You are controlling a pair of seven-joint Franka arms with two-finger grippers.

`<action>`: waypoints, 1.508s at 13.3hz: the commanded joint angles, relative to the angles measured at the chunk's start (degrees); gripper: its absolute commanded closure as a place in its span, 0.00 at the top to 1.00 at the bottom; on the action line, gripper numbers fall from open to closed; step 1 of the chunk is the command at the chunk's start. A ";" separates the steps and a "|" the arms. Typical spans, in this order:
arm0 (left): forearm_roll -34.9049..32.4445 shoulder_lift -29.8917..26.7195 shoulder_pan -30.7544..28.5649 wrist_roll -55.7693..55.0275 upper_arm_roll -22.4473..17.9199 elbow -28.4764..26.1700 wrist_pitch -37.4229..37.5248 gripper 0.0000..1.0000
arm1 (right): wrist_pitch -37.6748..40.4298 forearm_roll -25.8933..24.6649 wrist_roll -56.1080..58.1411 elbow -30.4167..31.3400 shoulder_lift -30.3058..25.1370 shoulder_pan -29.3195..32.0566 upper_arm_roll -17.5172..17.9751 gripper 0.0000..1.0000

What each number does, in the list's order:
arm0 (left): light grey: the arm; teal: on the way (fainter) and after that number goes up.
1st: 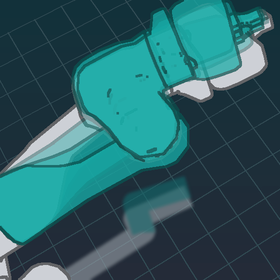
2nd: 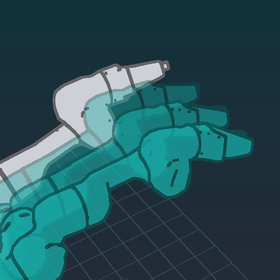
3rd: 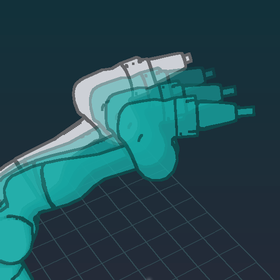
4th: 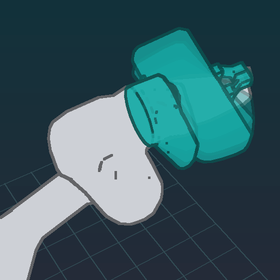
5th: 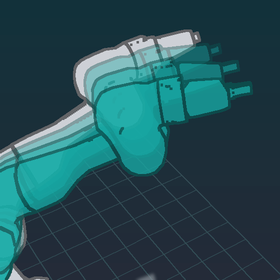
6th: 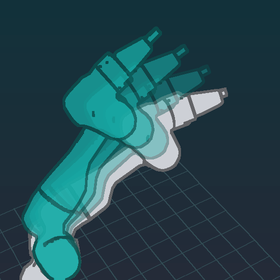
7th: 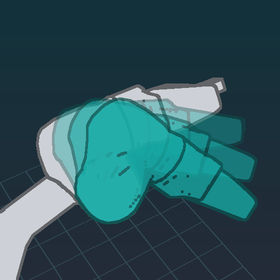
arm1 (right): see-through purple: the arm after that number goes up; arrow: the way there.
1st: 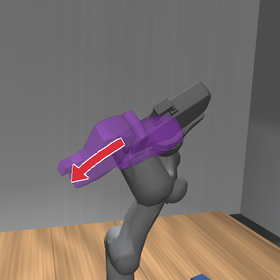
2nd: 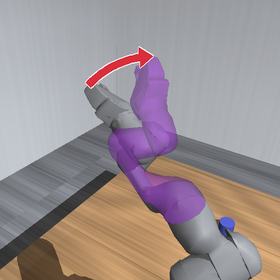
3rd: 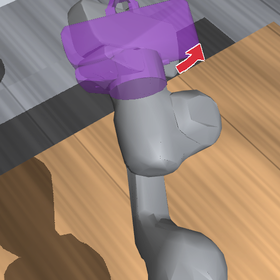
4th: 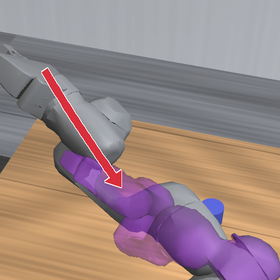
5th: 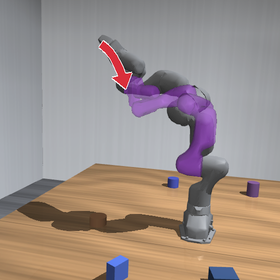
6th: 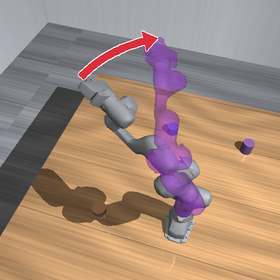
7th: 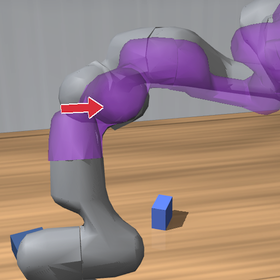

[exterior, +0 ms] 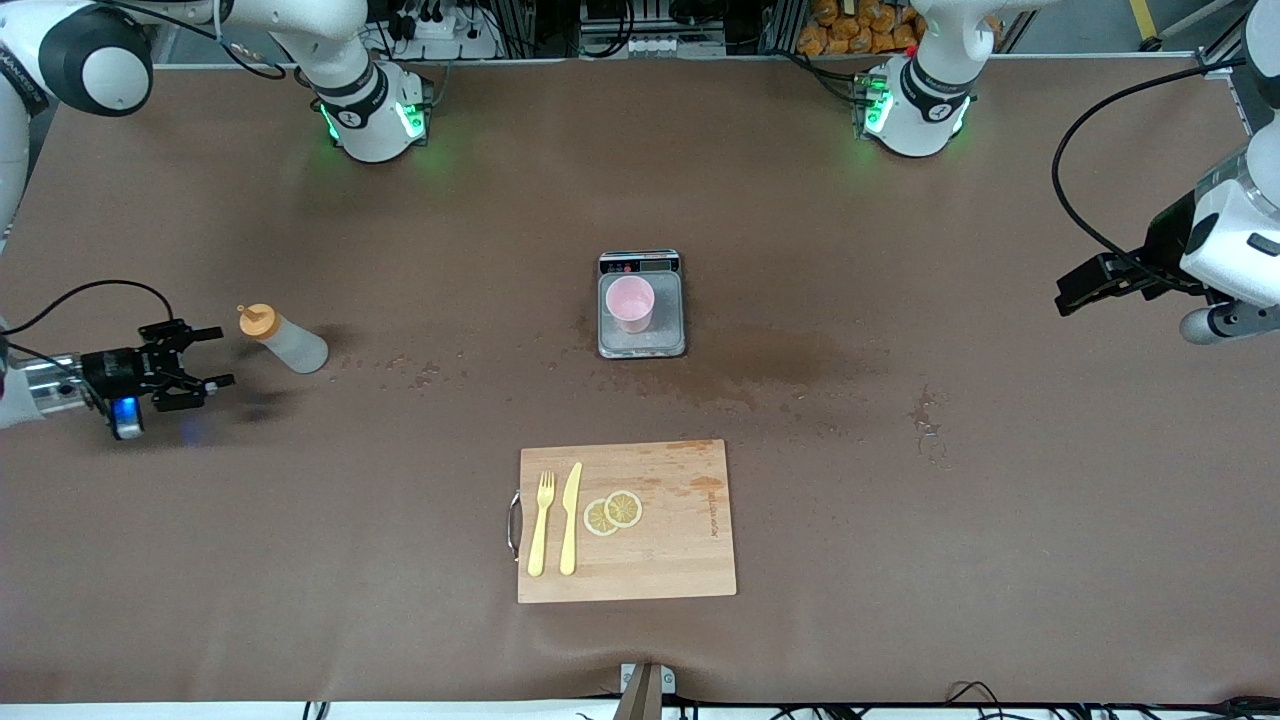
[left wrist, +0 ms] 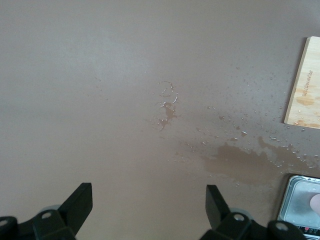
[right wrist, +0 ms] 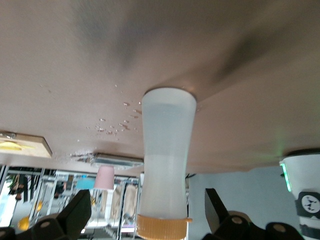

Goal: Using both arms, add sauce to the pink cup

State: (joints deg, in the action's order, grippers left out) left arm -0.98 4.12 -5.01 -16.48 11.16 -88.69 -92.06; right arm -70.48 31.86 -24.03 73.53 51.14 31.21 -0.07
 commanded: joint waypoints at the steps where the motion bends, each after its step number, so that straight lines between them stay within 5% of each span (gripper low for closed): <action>1: 0.98 -0.34 -0.35 0.48 -0.09 0.01 -0.05 1.00 | 1.22 -3.54 -3.12 -5.92 -0.25 0.44 0.95 1.00; 5: 0.98 -0.34 -0.26 0.48 -0.17 0.10 -0.05 1.00 | 1.40 -9.69 -2.86 -9.97 -3.14 -2.98 1.39 1.00; 11: 0.72 -0.43 -0.35 2.15 -0.26 0.19 0.03 1.00 | 1.31 -11.54 -2.42 -10.51 -11.40 -7.20 3.50 1.00; 14: 0.63 -0.43 -1.14 2.24 -0.17 0.19 0.12 1.00 | 0.96 -20.49 -2.25 -10.51 -15.88 -13.43 3.76 1.00; 20: 0.63 -0.43 -1.14 2.24 -0.17 0.19 0.21 1.00 | -1.23 -21.66 3.99 -8.41 -26.42 -20.47 4.11 1.00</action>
State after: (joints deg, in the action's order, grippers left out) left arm -0.98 4.12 -5.91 -15.42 11.01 -88.62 -92.06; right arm -70.37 12.07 -22.10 61.80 29.78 12.79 4.00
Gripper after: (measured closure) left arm 0.000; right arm 0.000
